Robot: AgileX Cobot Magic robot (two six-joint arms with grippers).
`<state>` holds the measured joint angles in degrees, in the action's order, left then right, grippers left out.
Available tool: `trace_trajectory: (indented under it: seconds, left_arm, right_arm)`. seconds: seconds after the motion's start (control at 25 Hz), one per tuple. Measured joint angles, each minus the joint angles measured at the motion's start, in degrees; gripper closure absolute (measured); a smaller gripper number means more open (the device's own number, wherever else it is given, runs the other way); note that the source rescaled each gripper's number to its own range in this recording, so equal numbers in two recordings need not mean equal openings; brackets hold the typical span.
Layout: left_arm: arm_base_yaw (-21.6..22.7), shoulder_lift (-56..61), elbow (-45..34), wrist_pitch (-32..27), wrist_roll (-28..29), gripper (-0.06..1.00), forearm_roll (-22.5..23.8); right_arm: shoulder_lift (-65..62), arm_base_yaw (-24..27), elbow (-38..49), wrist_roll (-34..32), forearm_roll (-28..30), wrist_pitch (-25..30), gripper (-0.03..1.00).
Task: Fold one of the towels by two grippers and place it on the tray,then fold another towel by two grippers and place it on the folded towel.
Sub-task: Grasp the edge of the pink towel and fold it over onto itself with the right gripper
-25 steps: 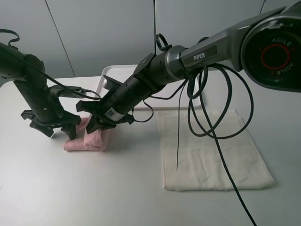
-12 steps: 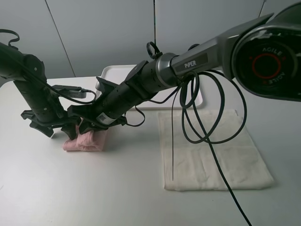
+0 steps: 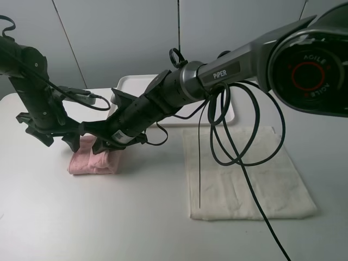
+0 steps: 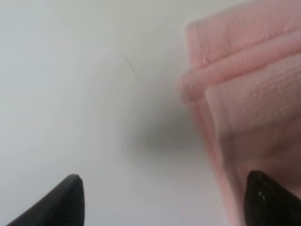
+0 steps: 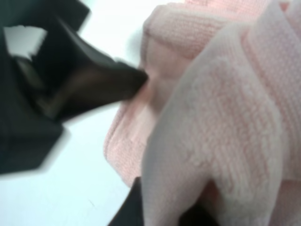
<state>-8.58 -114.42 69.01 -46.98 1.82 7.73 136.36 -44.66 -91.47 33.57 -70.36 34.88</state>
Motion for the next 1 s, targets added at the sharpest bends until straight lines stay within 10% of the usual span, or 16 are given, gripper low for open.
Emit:
trace_trajectory:
  seconds: [0.36,0.6,1.0]
  left_arm:
    - [0.0,2.82,6.16,-4.63,-1.47,0.05,1.15]
    - [0.0,2.82,8.79,-5.53,-1.82,0.05,2.16]
    - [0.22,2.82,13.9,-8.97,-2.99,0.05,5.06]
  right_arm:
    - [0.0,-0.02,0.0,-0.62,-0.88,-0.09,0.88]
    - [0.0,-0.13,0.09,3.24,-12.2,1.69,0.32]
    - [-0.12,0.94,0.09,7.46,-14.84,7.52,0.29]
